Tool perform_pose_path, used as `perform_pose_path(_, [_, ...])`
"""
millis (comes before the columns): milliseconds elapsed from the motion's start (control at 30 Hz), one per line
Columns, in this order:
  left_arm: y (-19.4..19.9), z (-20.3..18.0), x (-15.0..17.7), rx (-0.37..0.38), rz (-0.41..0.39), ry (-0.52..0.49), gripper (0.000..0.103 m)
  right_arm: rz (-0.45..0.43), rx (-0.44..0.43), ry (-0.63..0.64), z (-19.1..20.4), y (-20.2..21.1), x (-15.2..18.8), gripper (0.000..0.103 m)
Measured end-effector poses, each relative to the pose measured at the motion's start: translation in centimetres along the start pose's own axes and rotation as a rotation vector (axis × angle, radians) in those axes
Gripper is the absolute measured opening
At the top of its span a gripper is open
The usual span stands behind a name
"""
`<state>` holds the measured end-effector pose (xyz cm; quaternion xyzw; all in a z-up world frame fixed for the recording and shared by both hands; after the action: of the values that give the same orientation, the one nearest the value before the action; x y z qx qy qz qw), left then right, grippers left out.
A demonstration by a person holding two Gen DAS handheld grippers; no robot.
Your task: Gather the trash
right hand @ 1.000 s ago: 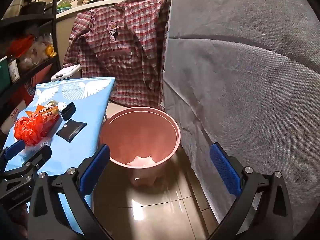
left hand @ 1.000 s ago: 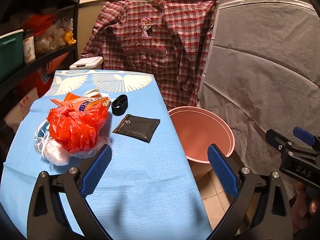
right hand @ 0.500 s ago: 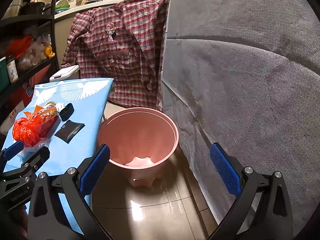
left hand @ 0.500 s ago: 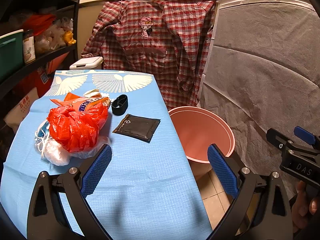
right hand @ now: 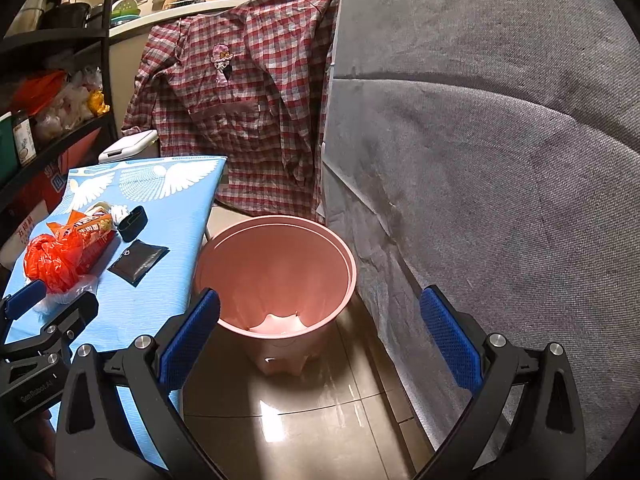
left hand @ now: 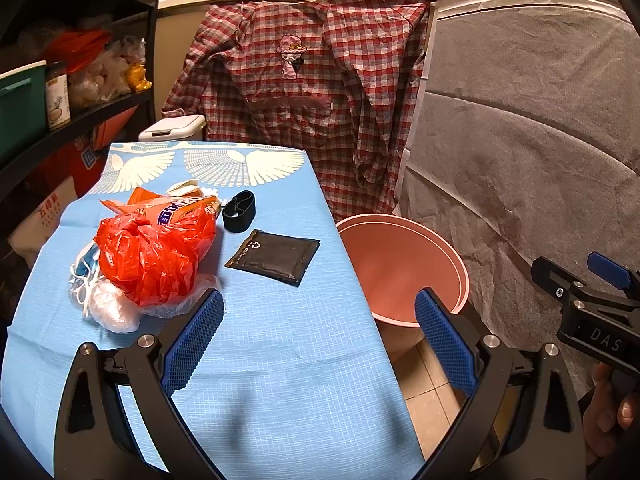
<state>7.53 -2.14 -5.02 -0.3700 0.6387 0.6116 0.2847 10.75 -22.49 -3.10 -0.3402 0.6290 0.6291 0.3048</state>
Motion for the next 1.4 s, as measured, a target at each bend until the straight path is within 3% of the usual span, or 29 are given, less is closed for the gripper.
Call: perform_pose_path(1400, [0.64,-0.37,-0.63,-0.011,-0.018,-0.008,0.093,-0.020,0.015,-0.004,-0.86,-0.15,-0.53,0.094])
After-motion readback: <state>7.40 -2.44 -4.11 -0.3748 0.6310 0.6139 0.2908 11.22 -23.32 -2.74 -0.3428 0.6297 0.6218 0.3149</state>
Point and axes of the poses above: each gripper's, at about its wrist camera, not at the fingertips, and y roughly against the way its jaws point, z to its left, x to its underside, the point moved 8 cm from there along -y, roughly the way its jaws point, and after that the axes turned 2 degrees about -y, right-handed, at the moved point
